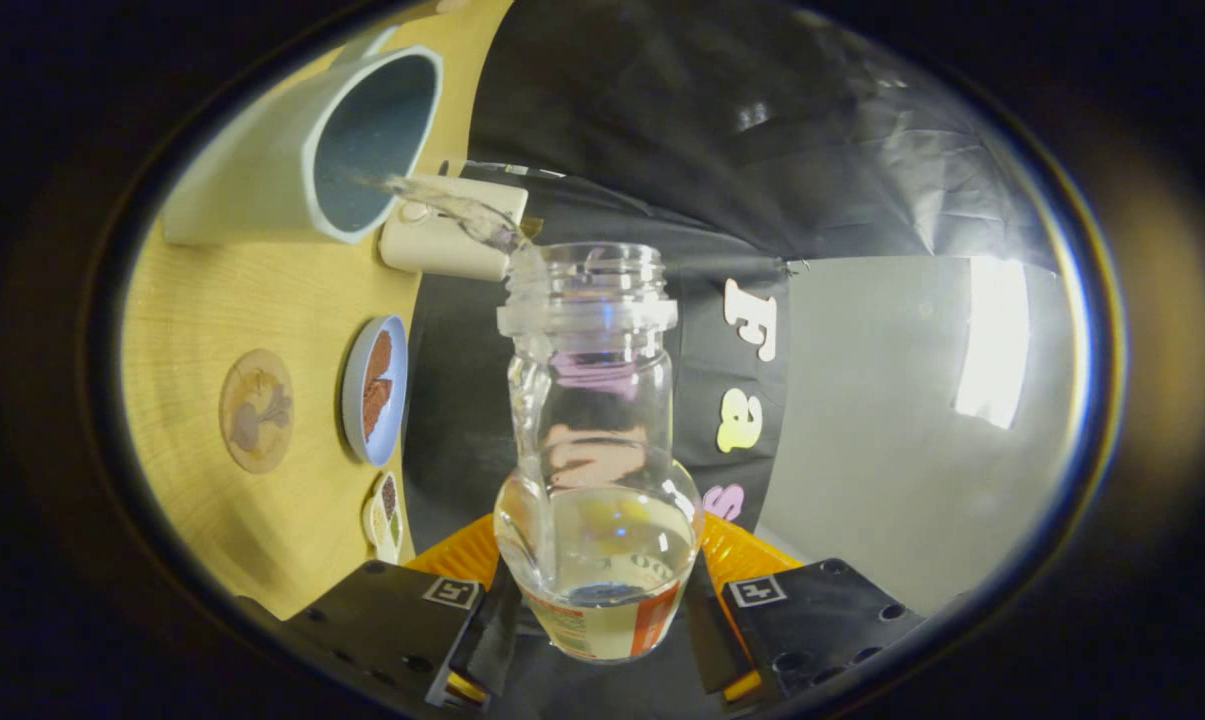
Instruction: Take the bottle from table, then pour the juice into the cup, finally place the bottle on the coaster
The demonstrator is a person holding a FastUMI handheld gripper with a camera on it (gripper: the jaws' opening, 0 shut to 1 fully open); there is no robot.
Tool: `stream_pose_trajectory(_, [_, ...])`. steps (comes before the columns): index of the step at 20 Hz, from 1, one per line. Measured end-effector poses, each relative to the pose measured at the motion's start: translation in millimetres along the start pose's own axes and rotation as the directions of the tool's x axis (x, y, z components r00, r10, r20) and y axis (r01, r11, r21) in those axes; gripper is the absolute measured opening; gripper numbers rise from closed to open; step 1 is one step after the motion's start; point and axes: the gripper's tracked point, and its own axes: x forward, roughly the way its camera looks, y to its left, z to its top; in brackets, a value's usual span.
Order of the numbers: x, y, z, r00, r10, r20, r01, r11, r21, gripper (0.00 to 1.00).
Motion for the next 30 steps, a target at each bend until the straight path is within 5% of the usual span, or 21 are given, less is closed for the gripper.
stream_pose_trajectory(30, [5,-35,17,0.992,-0.117,0.050,0.121,0.989,-0.082,0.74])
